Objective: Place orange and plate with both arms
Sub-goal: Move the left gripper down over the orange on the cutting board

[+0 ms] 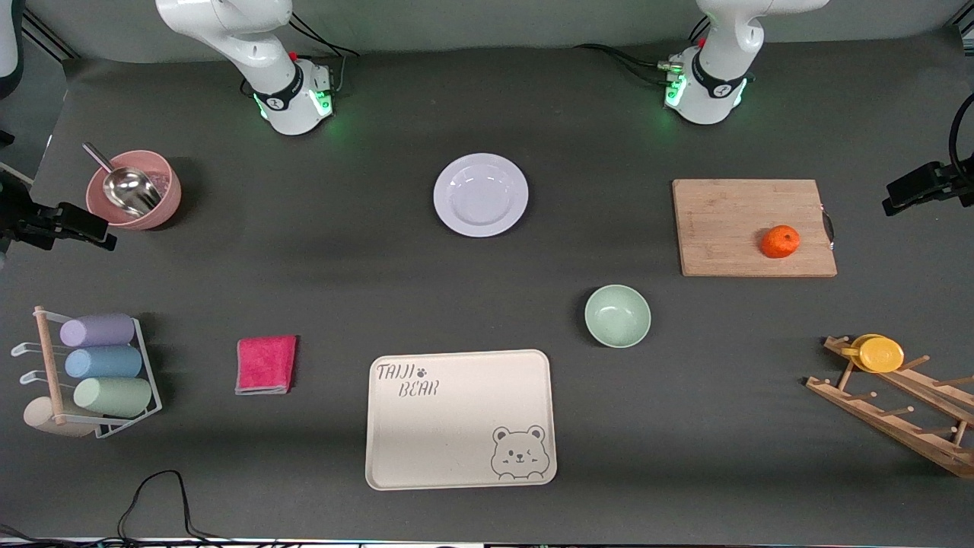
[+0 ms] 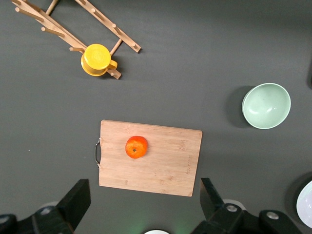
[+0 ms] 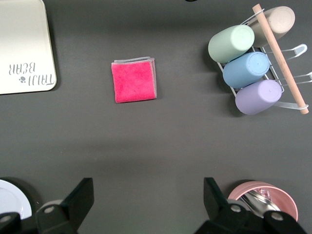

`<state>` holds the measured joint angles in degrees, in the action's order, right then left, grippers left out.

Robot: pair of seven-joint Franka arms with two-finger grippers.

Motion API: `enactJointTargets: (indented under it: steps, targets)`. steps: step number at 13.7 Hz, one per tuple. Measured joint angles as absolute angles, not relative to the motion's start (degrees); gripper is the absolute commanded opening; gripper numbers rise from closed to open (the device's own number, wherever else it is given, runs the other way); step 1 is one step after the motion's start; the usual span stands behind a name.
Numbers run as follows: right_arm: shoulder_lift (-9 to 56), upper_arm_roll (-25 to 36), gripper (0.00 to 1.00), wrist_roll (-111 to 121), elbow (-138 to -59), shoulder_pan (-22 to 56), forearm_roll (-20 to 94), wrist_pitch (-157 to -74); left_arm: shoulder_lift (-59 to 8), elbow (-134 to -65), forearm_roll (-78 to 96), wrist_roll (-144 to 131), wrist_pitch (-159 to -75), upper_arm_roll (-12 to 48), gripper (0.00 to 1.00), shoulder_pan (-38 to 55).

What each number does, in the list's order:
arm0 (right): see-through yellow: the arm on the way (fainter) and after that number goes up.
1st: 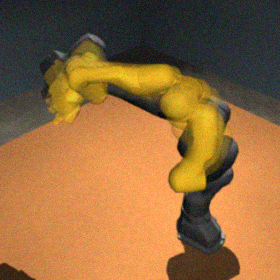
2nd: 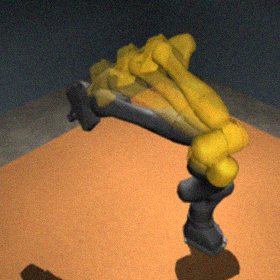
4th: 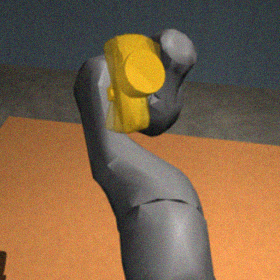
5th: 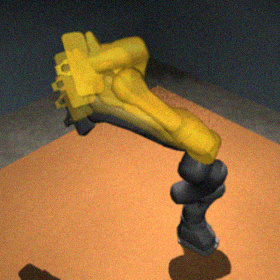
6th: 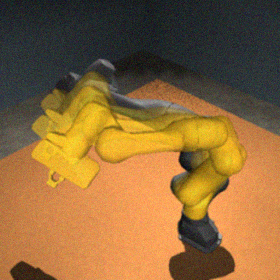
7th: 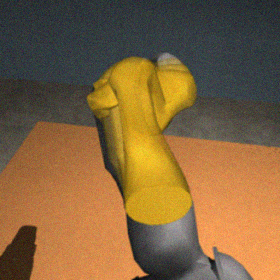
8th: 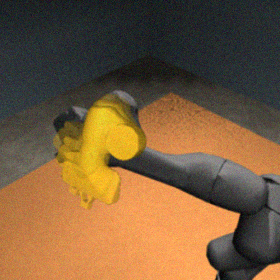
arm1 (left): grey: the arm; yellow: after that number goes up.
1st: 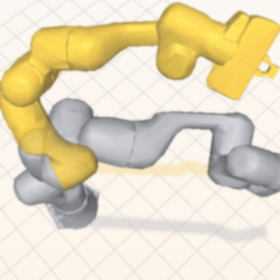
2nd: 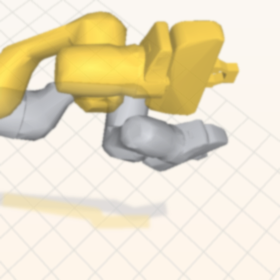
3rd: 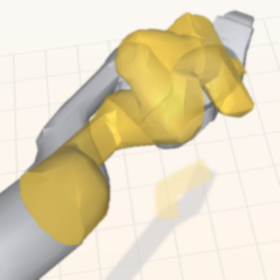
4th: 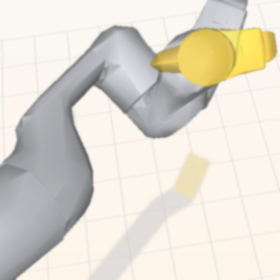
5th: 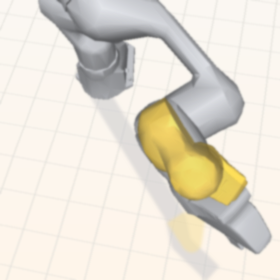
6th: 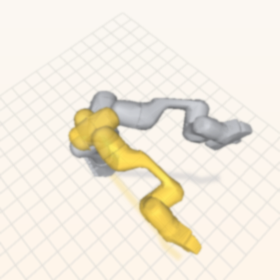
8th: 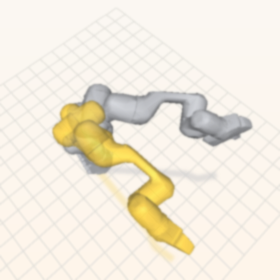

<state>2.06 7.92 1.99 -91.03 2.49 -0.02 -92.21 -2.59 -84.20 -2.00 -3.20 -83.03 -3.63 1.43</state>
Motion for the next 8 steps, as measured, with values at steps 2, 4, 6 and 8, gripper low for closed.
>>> enactJointTargets:
  steps: [2, 4, 6, 8]
  targets:
    - [2.0, 7.9, 1.0, 2.0, -91.0, 2.5, 0.0, -92.2, -2.9, -84.3, -2.0, -3.2, -82.9, -4.0, 1.0, 1.6]
    - [2.0, 7.9, 1.0, 2.0, -91.0, 2.5, 0.0, -92.2, -3.0, -85.8, -2.1, -2.6, -82.8, -4.2, 1.0, 1.6]
    - [2.0, 7.9, 1.0, 2.0, -91.0, 2.5, 0.0, -92.2, -2.6, -89.7, -2.3, 0.6, -83.8, -4.7, 1.0, 1.5]
    - [2.0, 7.9, 1.0, 2.0, -91.0, 2.5, 0.0, -92.2, -0.5, -98.0, -2.6, 2.3, -89.5, -5.1, 1.0, 1.3]
